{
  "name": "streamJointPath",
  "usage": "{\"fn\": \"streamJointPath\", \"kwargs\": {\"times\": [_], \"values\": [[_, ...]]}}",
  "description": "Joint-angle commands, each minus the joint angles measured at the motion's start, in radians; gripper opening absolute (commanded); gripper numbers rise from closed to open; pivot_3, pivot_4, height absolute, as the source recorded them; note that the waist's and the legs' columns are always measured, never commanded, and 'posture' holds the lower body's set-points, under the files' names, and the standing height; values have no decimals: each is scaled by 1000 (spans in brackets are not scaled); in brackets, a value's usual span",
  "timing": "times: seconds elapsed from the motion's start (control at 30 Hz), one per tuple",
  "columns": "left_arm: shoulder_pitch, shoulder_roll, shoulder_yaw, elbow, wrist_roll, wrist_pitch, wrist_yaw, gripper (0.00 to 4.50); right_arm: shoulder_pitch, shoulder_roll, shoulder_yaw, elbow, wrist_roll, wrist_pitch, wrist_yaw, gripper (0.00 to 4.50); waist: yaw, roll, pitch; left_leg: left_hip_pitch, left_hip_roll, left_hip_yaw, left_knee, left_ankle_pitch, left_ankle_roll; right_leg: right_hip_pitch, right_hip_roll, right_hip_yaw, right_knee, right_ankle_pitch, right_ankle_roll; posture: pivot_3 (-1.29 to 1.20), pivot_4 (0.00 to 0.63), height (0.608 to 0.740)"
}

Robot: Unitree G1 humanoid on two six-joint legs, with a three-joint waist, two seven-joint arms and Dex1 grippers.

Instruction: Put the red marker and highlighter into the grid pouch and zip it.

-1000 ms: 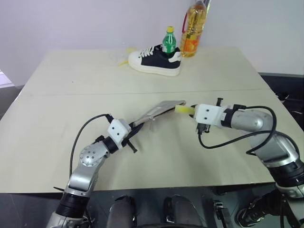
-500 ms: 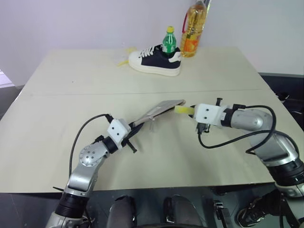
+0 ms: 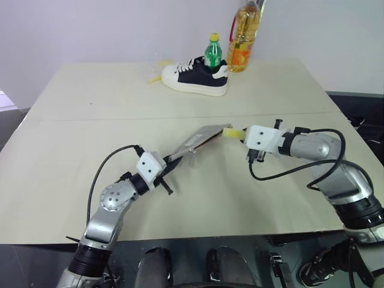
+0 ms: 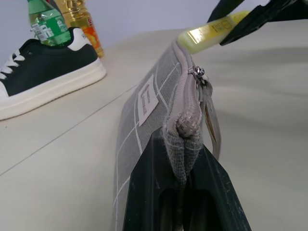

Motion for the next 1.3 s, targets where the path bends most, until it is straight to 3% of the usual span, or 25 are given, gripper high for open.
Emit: {"fn": "streamJointPath", "kwargs": {"times": [0.03, 0.6, 0.93, 1.17, 1.3], "values": [[-1, 4, -9, -46, 5, -12, -9, 0, -38, 8, -27, -12, 4, 31, 1, 828, 0, 0, 0, 0, 0, 0, 0, 0, 0, 0, 0, 0, 0, 0, 0, 0, 150, 705], [-8, -4, -10, -58, -2, -10, -4, 0, -22, 20, 61, -81, -57, -35, 39, 828, 0, 0, 0, 0, 0, 0, 0, 0, 0, 0, 0, 0, 0, 0, 0, 0, 150, 705], [-22, 16, -7, -69, -21, 2, -47, 0, -65, -31, 131, -35, -148, -421, 41, 828, -1, 0, 0, 0, 0, 0, 1, 0, 0, 0, 0, 0, 0, 0, 0, 0, 150, 705], [-31, 29, -4, -82, -31, 26, -69, 0, -89, 21, 131, 1, -145, -504, 57, 828, 1, 0, 0, 0, 0, 1, 1, 0, 0, 1, 0, 0, 0, 0, 0, 0, 150, 705], [-22, 31, 2, -94, -30, 33, -66, 0, -98, 24, 115, 22, -138, -518, 66, 2780, 0, 0, 0, 0, 0, 1, 2, 0, 0, 1, 0, 0, 1, 0, 0, 0, 150, 705]]}}
